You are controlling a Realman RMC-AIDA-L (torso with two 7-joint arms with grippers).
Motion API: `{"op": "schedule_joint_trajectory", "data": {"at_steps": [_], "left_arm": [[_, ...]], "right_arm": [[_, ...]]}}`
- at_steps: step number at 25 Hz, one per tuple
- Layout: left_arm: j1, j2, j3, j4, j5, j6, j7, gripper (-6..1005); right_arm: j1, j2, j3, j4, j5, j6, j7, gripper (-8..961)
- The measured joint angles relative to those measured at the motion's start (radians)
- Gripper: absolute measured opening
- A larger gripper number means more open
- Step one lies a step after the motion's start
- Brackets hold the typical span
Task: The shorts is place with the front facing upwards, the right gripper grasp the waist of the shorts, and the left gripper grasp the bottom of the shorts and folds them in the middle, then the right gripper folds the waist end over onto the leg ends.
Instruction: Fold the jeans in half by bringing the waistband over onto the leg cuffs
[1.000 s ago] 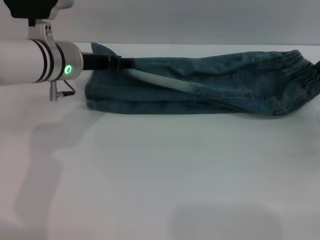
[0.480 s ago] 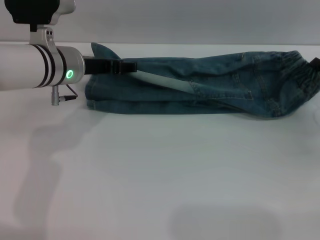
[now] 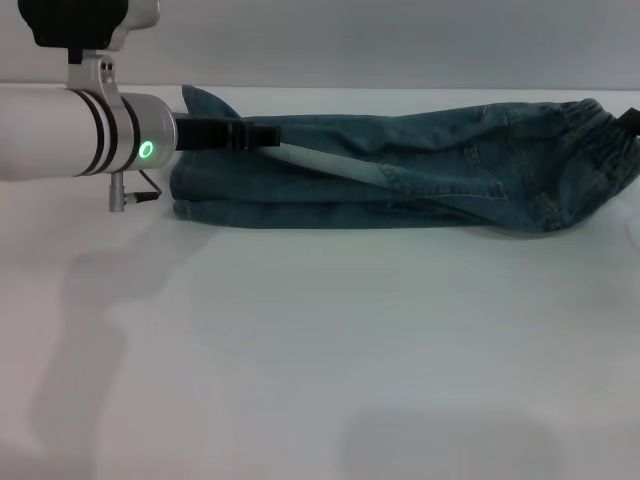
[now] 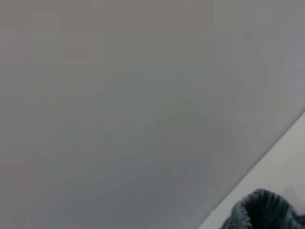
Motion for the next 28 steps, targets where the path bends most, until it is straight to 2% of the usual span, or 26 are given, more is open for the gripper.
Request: {"op": "schedule_joint_trajectory", "data": {"at_steps": [12,16,19,24,28], "left_arm": [[0.001,0.000,0.026,0.000,-0.015,-0.002,-0.001,854],[0.002,0.001,0.043,-0.001,-0.028,0.001,-0.001,854],[0.004,0.002,0.043,-0.001,-0.029,0.001,-0.001,854],[0.006,0.003,0.043,-0.010,-0.029,0.002,0.000,853],[0.005,0.003,0.043,-0.013,-0.029,0.001,0.009,853]], "right_arm": [[0.062,-0.001,-0.065,-0.025,0.000,0.004,0.023,36],[0.056,-0.001,-0.091,-0.049,0.002,0.005,0.040,42],[0.027,0.002,-0.076,-0.024,0.019,0.002,0.041,46],[-0.080,0.011,-0.069,0.003,0.116,-0.001,-0.002,53],[-0.143,0.015,-0.078,0.055,0.220,0.012,-0.066,203]]}}
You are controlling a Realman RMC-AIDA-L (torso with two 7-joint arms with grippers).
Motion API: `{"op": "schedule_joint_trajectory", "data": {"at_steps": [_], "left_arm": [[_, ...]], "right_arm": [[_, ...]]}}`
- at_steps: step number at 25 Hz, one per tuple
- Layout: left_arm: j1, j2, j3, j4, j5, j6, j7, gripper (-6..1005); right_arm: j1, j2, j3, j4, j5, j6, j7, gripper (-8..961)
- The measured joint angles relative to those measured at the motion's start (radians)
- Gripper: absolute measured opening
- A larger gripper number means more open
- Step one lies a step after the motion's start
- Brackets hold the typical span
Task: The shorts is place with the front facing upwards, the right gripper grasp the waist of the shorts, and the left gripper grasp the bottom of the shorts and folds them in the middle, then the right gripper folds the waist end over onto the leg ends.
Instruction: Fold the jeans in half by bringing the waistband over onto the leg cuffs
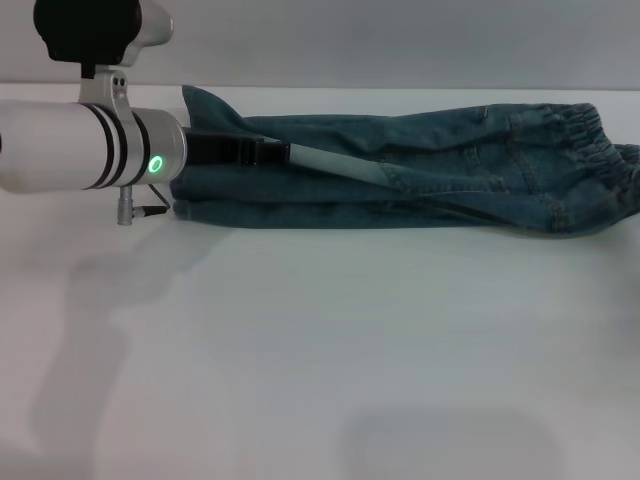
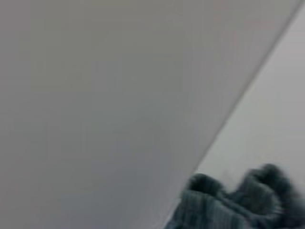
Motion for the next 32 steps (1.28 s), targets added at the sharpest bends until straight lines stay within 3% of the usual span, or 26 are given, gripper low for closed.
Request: {"op": "schedule_joint_trajectory", "data": {"at_steps": [7,18,32], "left_arm": [[-0.013,0.000,0.000,-0.007,-0.001,-0.006,0.016,853],[-0.023,-0.001,0.000,-0.014,-0.001,-0.006,0.017,853],[-0.026,0.000,0.000,-0.021,-0.001,-0.007,0.025,853]], "right_arm": [[-0.026,-0.003,0.013,0.048,0.039,0.018,-0.055,510],[-0.008,-0.013,0.034,0.090,0.092,0.003,-0.072,631],[0.033,-0.014,0.038,0.122,0.087,-0.035,-0.073,615]]}}
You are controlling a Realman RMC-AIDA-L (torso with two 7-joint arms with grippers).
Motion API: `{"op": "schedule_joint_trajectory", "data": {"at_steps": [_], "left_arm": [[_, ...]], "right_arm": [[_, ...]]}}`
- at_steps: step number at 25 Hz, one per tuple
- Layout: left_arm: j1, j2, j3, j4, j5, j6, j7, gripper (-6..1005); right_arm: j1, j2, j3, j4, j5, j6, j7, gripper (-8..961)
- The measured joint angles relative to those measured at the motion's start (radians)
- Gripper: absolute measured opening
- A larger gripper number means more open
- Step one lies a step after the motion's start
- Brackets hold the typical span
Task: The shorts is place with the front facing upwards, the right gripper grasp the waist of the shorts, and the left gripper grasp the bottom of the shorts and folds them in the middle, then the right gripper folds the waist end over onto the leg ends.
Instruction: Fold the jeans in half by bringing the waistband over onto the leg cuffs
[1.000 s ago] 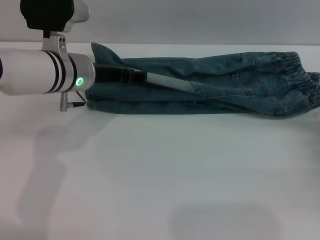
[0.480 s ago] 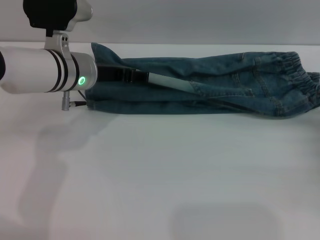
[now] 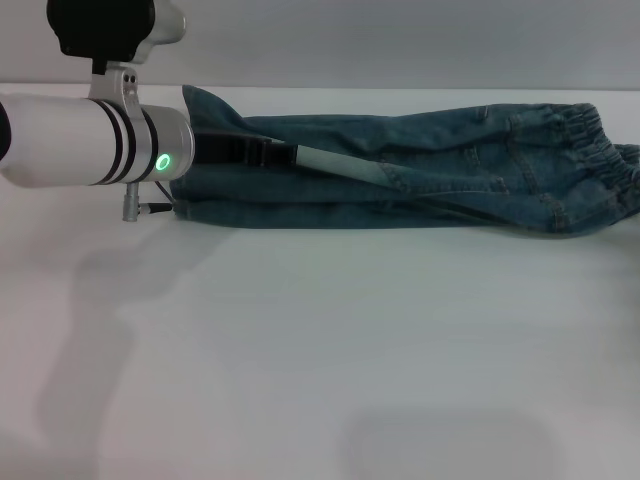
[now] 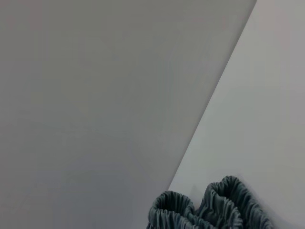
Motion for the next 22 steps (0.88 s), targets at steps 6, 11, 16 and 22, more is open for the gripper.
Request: {"op": "schedule_joint_trajectory", "data": {"at_steps": [6,11,16,22], "left_arm": [[-0.005,0.002,0.000,-0.006,0.000,0.000,0.006,853],[-0.005,0.002,-0.007,-0.006,0.000,0.000,0.014,853],[-0.005,0.002,-0.009,-0.006,0.000,-0.003,0.016,853],[-0.009,0.002,-0.007,-0.006,0.000,-0.003,0.018,853]], "right_arm": [[0.016,-0.001,-0.003,0.001,-0.002,-0.023,0.000,608],[0.024,-0.002,-0.008,0.001,-0.002,-0.041,0.000,603],[0.027,-0.002,-0.006,0.016,-0.003,-0.049,0.000,597],[0.030,-0.002,-0.003,0.023,-0.003,-0.059,-0.001,591]]}}
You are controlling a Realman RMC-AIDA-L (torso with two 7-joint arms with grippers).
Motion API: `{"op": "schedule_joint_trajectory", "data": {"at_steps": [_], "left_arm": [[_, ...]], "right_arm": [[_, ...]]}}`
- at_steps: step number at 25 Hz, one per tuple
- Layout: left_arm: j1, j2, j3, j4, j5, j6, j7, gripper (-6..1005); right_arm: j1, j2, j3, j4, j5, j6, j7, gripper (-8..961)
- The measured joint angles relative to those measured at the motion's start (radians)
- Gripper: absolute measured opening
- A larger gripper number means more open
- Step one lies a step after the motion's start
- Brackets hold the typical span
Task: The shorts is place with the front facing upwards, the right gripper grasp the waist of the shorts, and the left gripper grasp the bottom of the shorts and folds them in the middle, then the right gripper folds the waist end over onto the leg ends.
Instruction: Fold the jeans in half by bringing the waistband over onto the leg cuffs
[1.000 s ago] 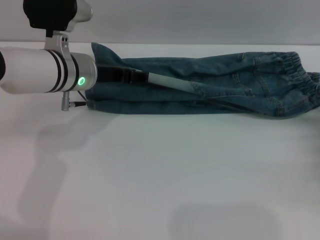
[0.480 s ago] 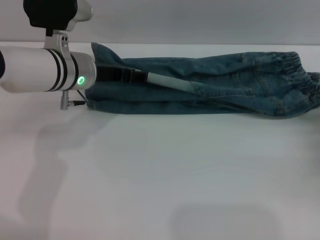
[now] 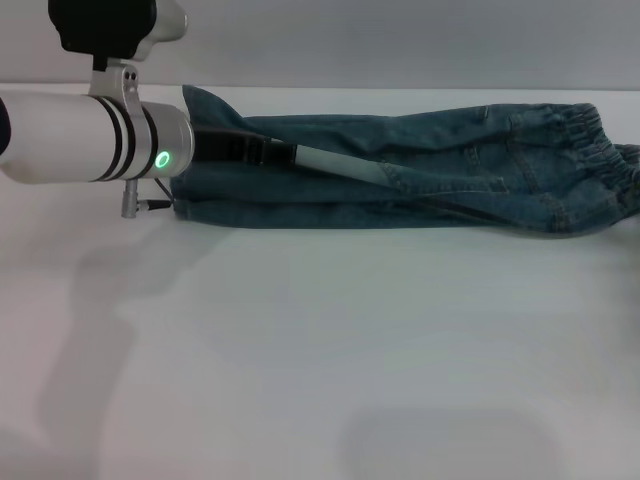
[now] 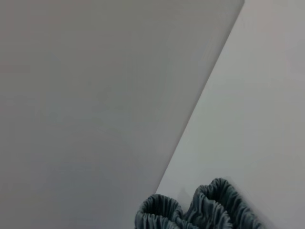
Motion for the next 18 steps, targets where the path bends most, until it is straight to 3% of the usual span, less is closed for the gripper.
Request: {"op": "schedule_joint_trajectory", "data": {"at_steps": [18], "left_arm": [[-0.007,0.000,-0.002,-0.005,0.000,0.000,0.000,852]], "right_arm": [[0.042,-0.020,-0.008,0.027,-0.015,-0.020,0.012,571]]}}
